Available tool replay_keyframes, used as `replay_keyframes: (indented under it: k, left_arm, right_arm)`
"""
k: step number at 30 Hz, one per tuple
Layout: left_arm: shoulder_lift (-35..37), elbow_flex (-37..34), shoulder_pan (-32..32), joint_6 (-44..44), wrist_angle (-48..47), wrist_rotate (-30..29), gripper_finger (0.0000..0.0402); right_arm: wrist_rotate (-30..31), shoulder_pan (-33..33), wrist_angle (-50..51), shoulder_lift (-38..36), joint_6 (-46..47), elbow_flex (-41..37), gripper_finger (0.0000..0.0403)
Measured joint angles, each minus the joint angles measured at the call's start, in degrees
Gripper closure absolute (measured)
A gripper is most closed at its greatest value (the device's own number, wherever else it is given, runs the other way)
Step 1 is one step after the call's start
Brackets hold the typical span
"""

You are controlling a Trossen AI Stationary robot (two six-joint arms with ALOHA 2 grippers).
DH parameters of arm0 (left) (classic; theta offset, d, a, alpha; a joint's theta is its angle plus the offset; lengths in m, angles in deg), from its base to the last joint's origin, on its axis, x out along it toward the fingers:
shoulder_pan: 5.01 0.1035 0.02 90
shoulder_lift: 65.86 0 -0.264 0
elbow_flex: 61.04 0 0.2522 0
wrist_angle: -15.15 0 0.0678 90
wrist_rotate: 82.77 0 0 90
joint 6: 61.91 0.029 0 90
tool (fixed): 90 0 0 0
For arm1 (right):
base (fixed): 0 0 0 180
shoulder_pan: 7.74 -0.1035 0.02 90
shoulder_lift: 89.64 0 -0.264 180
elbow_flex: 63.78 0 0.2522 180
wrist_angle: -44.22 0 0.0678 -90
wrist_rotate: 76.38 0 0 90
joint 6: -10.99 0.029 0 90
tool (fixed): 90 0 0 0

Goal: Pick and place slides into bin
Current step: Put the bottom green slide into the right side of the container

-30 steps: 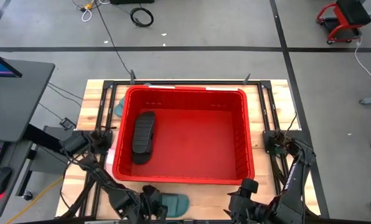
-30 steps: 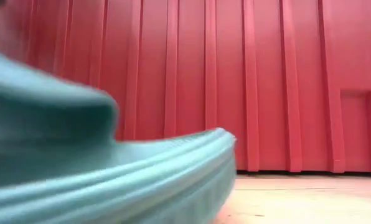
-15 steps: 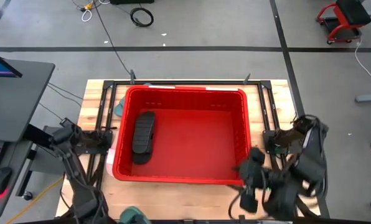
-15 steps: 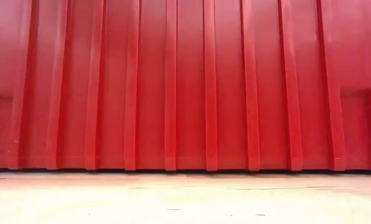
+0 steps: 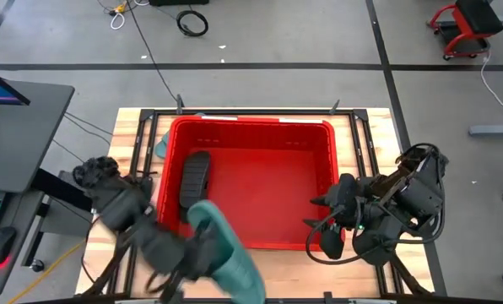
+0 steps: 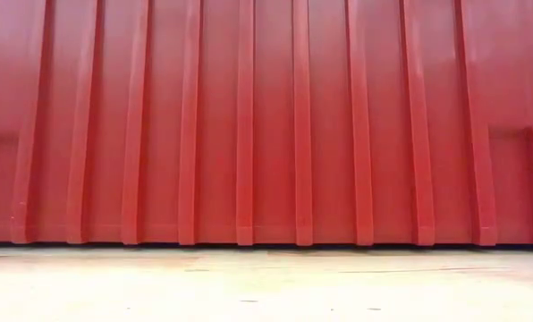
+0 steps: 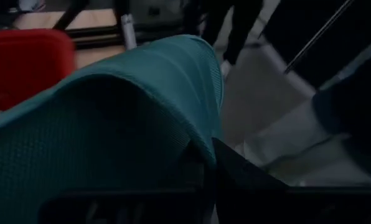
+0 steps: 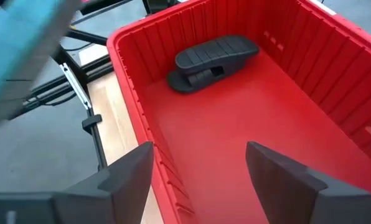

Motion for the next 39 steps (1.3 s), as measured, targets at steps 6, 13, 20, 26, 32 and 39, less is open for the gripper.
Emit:
replay_keyframes:
  k: [6,13,20,26,32,39]
  left_arm:
    - [-0.1,-1.7,13.4,11.3,3.0,15.5,0.0386]
    - [-0.6,-6.9,29.4,23.7,4.8,23.1,0.0389]
    - [-0.7,-21.8,41.5,28.8,21.6,34.3,0.0387]
    - [-2.0,-36.6,46.3,21.2,40.7,37.9,0.0386]
    - [-9.7,-36.2,45.9,19.8,47.2,39.6,0.0383]
    - [-16.3,-32.8,45.4,25.9,45.7,40.5,0.0382]
  right_arm:
    - [-3.1,0.1,3.1,0.0,0.5,-0.6,0.0159]
    - [-3.9,1.1,2.9,-1.3,-10.6,-0.6,0.0181]
    - [-4.8,5.8,2.9,-4.2,-24.2,-0.6,0.0204]
    - [-7.4,9.5,2.9,-8.8,-32.5,-0.6,0.0216]
    - [-9.2,13.4,3.0,-12.6,-35.7,-0.6,0.0223]
    - [-13.8,18.0,2.9,-13.5,-34.5,-0.6,0.0226]
